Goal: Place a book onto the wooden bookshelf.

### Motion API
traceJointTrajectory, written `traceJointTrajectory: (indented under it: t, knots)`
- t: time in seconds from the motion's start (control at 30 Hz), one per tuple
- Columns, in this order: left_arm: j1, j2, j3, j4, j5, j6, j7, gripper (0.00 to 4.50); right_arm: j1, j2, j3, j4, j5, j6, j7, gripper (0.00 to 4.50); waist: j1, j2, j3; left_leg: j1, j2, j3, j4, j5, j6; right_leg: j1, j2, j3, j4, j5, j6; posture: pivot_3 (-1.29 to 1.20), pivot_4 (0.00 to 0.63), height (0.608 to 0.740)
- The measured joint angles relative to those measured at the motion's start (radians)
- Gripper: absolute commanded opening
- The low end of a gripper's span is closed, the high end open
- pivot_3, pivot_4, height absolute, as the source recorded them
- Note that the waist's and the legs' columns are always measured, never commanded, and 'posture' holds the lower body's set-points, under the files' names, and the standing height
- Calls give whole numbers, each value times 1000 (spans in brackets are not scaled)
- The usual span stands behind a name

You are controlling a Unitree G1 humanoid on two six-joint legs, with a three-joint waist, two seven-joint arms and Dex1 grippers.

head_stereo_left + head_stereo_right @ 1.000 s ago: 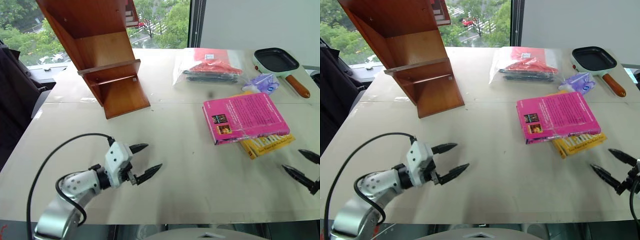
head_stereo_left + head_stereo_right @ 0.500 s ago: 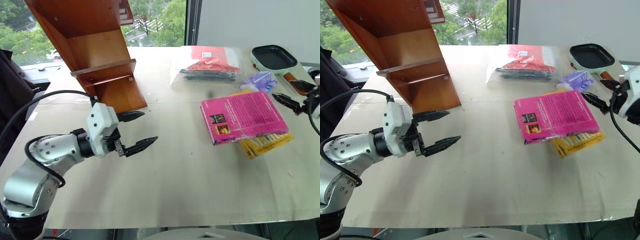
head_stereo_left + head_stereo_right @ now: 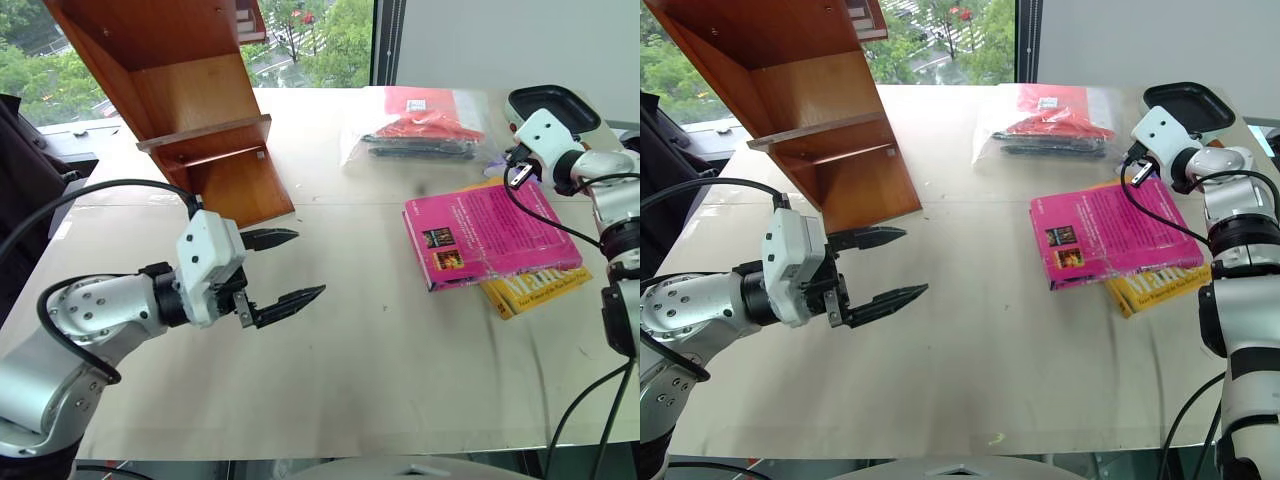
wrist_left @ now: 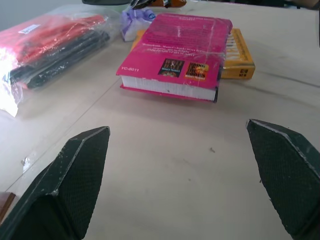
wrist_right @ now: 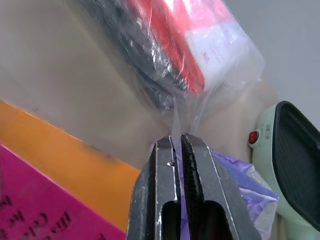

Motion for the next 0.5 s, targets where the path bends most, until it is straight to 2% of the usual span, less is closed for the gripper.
traceJointTrajectory:
  t: [0.2, 0.5]
  knots:
    - [38, 0, 26, -30, -7, 5, 18, 4500, -59, 10, 52, 115, -96, -7, 18, 71, -3, 0, 0, 0, 0, -1, 0, 0, 0, 0, 0, -1, 1, 0, -1, 0, 150, 731]
    - [45, -6, 28, -35, -7, 3, 44, 4500, -82, 9, 58, 153, -142, 17, 42, 71, -3, 0, 0, 1, 0, -1, 0, 0, 0, 0, 0, -1, 1, 0, 0, 0, 150, 731]
